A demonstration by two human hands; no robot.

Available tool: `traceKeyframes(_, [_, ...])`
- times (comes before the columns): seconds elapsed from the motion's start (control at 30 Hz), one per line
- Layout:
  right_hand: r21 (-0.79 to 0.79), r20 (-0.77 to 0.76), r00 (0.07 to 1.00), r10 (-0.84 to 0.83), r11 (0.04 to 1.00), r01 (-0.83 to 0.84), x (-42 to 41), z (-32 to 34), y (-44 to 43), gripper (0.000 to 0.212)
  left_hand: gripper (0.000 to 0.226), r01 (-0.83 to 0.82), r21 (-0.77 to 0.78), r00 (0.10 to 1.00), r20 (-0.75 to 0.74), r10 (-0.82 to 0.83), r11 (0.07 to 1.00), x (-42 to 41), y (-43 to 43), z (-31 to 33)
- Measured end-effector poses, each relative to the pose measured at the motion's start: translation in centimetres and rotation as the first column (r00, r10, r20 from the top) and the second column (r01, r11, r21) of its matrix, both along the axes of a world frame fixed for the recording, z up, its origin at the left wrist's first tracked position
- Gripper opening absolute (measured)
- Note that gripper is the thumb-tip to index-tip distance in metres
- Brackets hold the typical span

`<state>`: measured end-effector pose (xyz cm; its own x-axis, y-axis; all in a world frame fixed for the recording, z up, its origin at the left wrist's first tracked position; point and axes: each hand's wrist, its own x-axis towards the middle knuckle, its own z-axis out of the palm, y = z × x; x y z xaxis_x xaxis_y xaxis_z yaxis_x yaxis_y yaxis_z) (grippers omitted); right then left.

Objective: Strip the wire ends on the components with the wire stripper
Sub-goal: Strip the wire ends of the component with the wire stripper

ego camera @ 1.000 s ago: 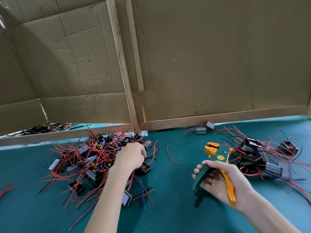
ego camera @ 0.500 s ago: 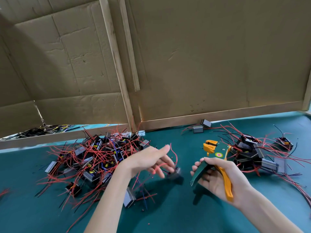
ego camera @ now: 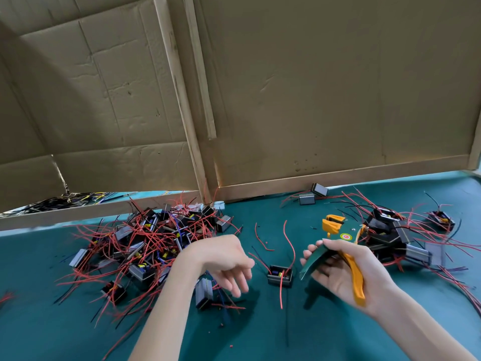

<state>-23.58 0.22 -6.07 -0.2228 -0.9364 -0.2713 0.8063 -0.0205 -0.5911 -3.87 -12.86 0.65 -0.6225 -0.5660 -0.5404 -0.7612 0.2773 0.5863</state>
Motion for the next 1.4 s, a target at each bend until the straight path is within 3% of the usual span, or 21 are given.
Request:
traceKeyframes(0.13, [0.006, -0.003, 1.0, 0.0, 1.0, 0.0, 0.0, 0.1, 0.0, 0.013, 0.023, -0.105, -0.126, 0.992, -0.079, 0.095, 0.987, -1.4, -0.3, -1.5])
traceKeyframes(0.23, [0.007, -0.004, 1.0, -0.007, 1.0, 0.007, -0.1, 0.0, 0.0, 0.013, 0.034, -0.25, -0.09, 0.951, -0.208, 0.227, 0.964, -2.7, 0.1, -3.2])
traceKeyframes(0.4, [-0.001, -0.014, 1.0, -0.011, 1.0, 0.011, -0.1, 0.1, 0.1, 0.014, 0.007, -0.398, -0.236, 0.873, -0.394, 0.287, 0.887, -4.3, 1.1, -5.8])
traceKeyframes(0.67, [-0.028, -0.015, 0.998, -0.059, 0.998, 0.059, -0.3, 0.3, 0.1, 0.019, 0.007, -0.471, 0.003, 0.552, -0.779, 0.297, 0.882, -5.5, 2.0, -5.6])
traceKeyframes(0.8, [-0.058, -0.014, 0.997, -0.074, 0.996, 0.073, -0.5, 0.4, 0.1, 0.017, 0.009, -0.455, 0.249, 0.32, -0.85, 0.418, 0.855, -5.7, 2.2, -4.6])
traceKeyframes(0.9, [-0.076, -0.027, 0.997, -0.076, 0.994, 0.073, -0.6, 0.3, 0.1, 0.017, 0.009, -0.378, 0.366, 0.234, -0.851, 0.471, 0.85, -5.6, 2.4, -3.4])
traceKeyframes(1.03, [-0.088, -0.059, 0.996, -0.07, 0.994, 0.064, -0.5, 0.4, 0.1, 0.018, 0.007, -0.34, 0.332, 0.246, -0.872, 0.423, 0.88, -5.2, 2.5, -2.0])
traceKeyframes(1.2, [-0.114, -0.158, 0.987, -0.038, 0.993, 0.02, 0.0, 0.8, 0.4, 0.012, 0.019, -0.331, 0.147, 0.305, -0.918, 0.254, 0.932, -4.1, 2.2, -0.6])
traceKeyframes(1.4, [-0.169, -0.294, 0.947, 0.128, 0.969, -0.183, 0.3, 0.5, 0.4, 0.021, 0.022, -0.333, -0.044, 0.391, -0.916, 0.095, 0.942, -3.4, 2.2, 0.2])
